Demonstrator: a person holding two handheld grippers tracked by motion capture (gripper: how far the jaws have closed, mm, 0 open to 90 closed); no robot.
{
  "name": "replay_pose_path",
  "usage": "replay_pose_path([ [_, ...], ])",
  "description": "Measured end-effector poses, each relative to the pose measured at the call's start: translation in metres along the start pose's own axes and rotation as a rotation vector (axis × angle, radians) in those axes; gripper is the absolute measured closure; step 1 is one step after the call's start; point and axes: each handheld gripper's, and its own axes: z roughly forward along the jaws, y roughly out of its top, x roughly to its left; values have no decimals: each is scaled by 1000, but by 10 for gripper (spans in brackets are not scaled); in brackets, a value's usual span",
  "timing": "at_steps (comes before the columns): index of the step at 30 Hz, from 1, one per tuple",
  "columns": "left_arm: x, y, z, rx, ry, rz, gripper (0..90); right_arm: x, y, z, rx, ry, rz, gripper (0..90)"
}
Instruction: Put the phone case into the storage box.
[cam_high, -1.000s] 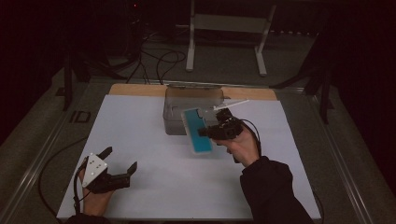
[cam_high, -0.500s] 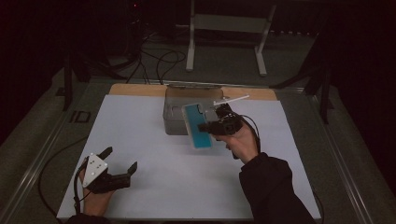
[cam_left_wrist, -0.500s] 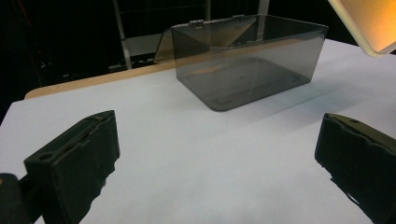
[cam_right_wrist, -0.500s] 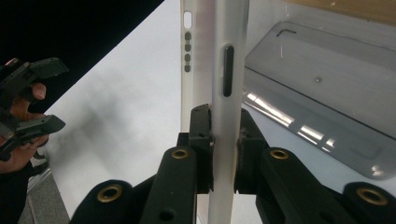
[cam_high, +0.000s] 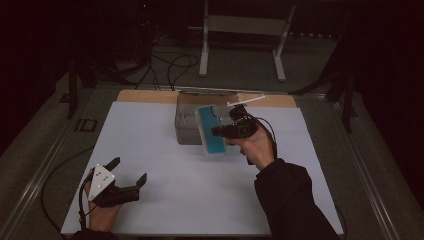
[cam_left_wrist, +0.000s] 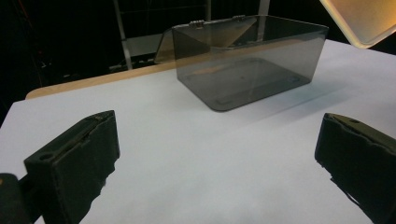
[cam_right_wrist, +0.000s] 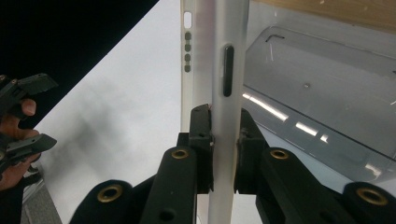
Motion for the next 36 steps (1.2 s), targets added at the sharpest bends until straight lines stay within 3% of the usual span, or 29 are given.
replay_pose_path([
  [12, 0, 0, 0, 0, 2, 0, 7, -4, 11, 0, -3, -32, 22, 814],
  [22, 0, 0, 0, -1, 3, 0, 7, -9, 18, -2, -16, -28, 46, 814],
  [36, 0, 0, -1, -2, 3, 1, 7, -18, 30, -2, -15, -71, 69, 813],
])
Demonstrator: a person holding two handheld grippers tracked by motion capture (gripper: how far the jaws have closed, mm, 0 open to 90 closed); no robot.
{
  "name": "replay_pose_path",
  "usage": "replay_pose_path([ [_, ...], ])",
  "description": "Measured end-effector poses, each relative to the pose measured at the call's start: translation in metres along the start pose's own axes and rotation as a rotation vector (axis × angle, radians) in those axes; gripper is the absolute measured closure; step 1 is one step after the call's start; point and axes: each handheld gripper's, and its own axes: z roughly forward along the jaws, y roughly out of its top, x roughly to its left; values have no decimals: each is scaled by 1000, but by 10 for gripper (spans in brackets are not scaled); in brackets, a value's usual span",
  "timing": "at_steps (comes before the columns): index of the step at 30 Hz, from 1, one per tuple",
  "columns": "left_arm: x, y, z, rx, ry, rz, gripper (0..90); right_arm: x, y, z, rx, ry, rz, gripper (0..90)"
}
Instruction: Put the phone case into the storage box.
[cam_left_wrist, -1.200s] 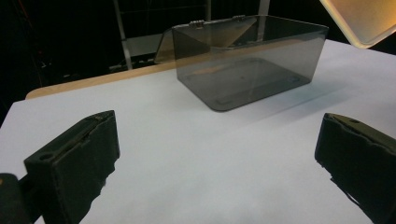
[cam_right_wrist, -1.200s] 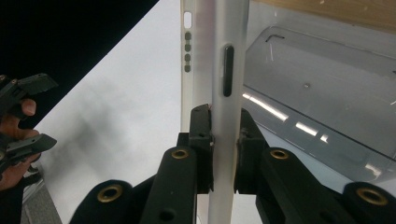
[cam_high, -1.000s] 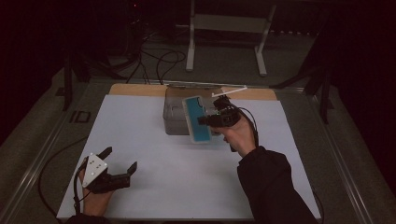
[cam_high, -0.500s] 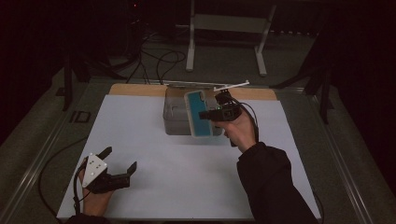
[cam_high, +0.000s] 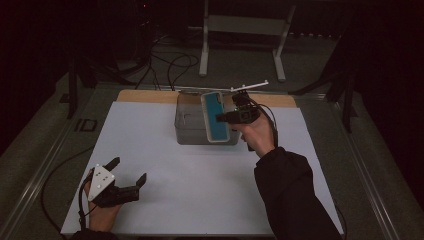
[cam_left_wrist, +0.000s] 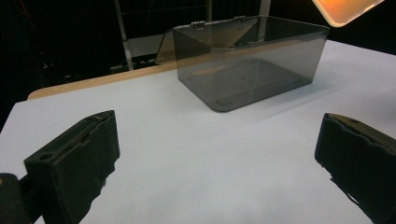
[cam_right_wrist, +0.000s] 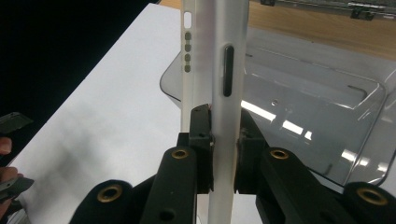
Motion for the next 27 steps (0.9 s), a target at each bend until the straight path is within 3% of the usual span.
replay_pose_path([
  [27, -1, 0, 0, -1, -4, 0, 7, -13, 12, 6, -7, -53, 49, 813],
])
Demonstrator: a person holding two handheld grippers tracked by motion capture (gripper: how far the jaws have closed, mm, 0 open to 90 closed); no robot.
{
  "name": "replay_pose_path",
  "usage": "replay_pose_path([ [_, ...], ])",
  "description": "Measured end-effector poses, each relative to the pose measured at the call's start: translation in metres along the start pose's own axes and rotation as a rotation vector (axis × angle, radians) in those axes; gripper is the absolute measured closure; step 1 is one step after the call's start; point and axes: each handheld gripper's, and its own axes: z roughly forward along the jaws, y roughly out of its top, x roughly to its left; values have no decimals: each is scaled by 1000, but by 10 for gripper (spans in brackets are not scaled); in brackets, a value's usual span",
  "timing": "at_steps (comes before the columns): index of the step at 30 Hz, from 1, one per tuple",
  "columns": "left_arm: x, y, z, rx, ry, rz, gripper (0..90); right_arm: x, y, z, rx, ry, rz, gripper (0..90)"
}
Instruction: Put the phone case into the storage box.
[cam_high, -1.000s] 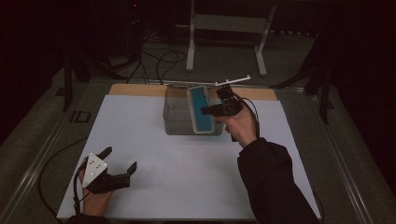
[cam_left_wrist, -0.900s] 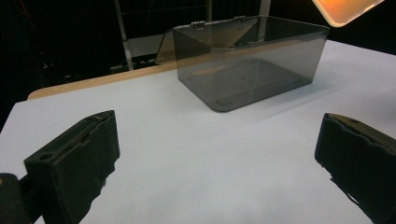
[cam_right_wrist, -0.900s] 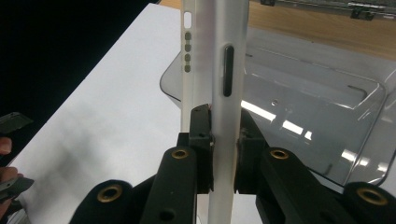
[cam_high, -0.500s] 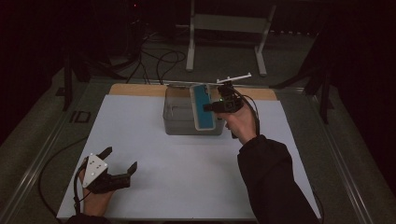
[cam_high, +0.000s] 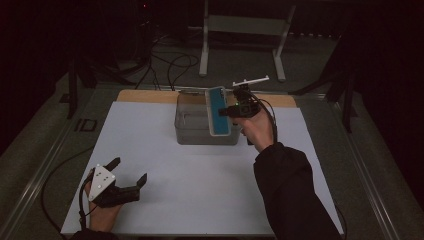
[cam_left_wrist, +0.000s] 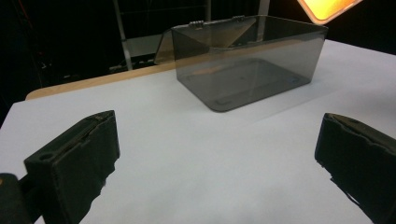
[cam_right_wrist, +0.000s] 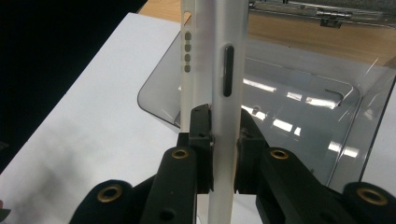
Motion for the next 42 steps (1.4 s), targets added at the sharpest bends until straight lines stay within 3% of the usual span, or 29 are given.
replay_pose_path([
  [42, 0, 0, 0, -2, -1, 1, 7, -16, 13, 11, -16, -68, 93, 813],
])
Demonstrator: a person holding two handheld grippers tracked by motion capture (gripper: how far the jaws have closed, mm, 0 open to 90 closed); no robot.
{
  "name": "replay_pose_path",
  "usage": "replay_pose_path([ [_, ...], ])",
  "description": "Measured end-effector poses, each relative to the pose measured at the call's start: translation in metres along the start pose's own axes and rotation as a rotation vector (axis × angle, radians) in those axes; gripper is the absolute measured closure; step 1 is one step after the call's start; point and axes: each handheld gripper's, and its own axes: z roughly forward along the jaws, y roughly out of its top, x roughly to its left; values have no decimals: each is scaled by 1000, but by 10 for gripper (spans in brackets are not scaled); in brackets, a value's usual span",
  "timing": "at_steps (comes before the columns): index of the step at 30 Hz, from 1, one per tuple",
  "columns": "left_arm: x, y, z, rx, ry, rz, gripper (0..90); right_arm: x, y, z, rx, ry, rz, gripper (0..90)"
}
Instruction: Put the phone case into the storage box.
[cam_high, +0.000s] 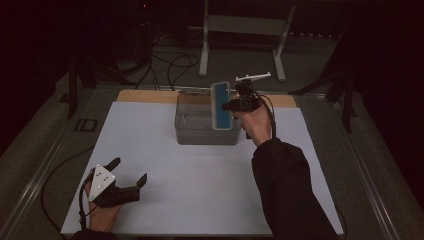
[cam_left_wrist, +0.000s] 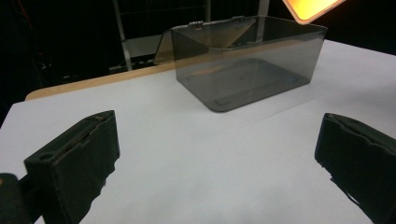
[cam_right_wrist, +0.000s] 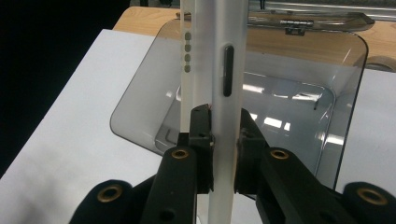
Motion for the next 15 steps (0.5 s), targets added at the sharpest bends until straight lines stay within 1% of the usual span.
replay_pose_path([
  [2, 0, 0, 0, -1, 0, 0, 7, -2, 1, 1, 0, -9, 8, 813],
  [7, 0, 0, 0, 1, -1, 1, 7, -4, 1, 3, 1, -10, 15, 813],
  [8, 0, 0, 0, 0, -1, 0, 7, -5, 2, 3, 0, -16, 22, 813],
  [15, 0, 0, 0, 1, -1, 1, 7, -9, 2, 6, -1, -47, 23, 813],
])
